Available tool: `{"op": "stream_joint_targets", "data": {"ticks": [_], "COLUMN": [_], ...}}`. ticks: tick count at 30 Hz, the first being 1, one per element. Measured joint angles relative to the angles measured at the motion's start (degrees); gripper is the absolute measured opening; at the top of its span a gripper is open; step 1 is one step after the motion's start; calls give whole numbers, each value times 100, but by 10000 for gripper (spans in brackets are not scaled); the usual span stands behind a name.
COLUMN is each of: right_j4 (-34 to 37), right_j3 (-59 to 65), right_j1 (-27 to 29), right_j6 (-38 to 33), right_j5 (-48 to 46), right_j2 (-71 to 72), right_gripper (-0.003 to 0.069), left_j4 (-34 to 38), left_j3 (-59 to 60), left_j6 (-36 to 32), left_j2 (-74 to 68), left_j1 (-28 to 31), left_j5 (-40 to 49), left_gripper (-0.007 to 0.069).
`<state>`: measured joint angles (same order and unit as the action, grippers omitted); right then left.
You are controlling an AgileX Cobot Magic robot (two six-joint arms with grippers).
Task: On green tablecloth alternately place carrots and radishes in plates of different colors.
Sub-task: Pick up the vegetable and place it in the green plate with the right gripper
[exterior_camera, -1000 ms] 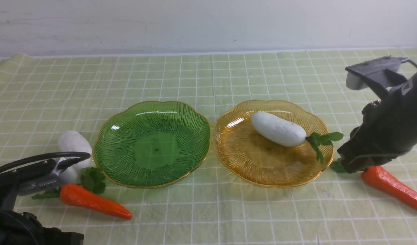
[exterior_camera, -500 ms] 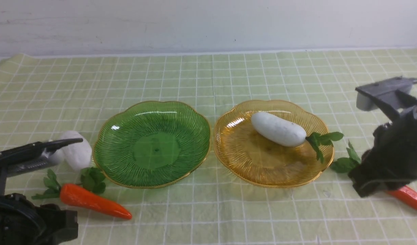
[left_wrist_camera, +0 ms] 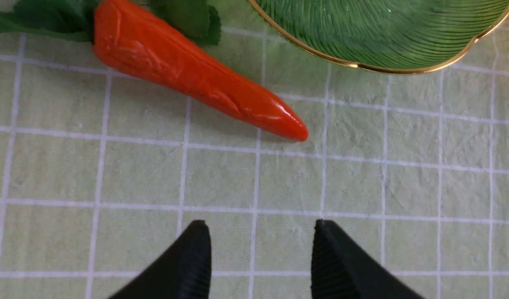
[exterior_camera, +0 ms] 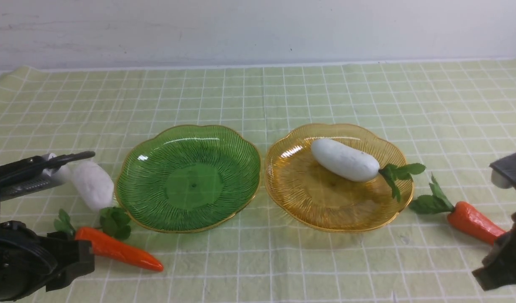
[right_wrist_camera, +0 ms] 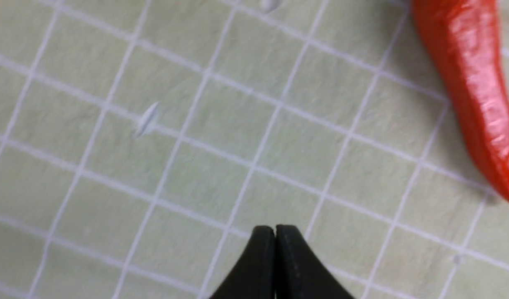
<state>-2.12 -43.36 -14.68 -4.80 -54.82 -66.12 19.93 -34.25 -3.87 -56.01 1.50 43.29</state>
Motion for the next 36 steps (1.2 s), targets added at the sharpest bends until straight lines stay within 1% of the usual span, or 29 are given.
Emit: {"op": "stream_joint_targets", "data": {"ticks": [1,2,5,8,11,15,16,17,18,21,22,24,25,26,27,30,31,34,36], "right_j4": [-166,-210,-1067,-1709,-2143,-2491,-2715,-2715,-2864,-3293,-3531,-3982,-3982,-4418,-4632,-5000,-5290,-5527,-5629], "right_j3": [5,5,5,5,5,-8,-55,-61,-91,-168,-188,-206,-206,-223,-224,-235,-235,-246,-276], "right_j1": [0,0,0,0,0,0,0,0,0,0,0,0,0,0,0,0,0,0,0], "right_j6": [265,314,1116,1634,1929,2053,2188,2188,2310,2703,3014,3480,3523,3886,4091,4391,4678,4901,4921], "right_j5": [93,118,615,1074,1506,1780,1850,1850,1877,1961,2012,2058,2066,2083,2098,2120,2151,2175,2185], "right_j2": [-15,-22,-138,-332,-615,-1042,-1380,-1411,-1591,-1906,-2053,-2303,-2327,-2536,-2675,-2892,-3099,-3401,-3452], "right_gripper": [-14,-14,-14,0,34,101,165,172,218,311,362,421,426,459,470,477,479,479,477], "left_j4": [0,0,0,0,0,0,0,0,0,0,0,0,0,0,0,0,0,0,0], "left_j3": [0,0,0,0,0,0,0,0,0,0,0,0,0,0,0,0,0,44,125], "left_j6": [0,0,0,0,0,0,0,0,0,0,0,0,0,0,0,0,0,-6,-11], "left_j2": [0,0,0,0,0,0,0,0,0,0,0,0,0,0,0,0,0,0,-5], "left_j1": [0,0,0,0,0,0,0,0,0,0,0,0,0,0,0,0,0,0,0], "left_j5": [0,0,-6,-18,-18,-18,-18,-18,-18,-18,-18,-18,-18,-18,-18,-18,-18,-22,-44], "left_gripper": [308,308,305,295,288,286,286,286,286,286,286,286,286,286,286,286,286,286,286]}}
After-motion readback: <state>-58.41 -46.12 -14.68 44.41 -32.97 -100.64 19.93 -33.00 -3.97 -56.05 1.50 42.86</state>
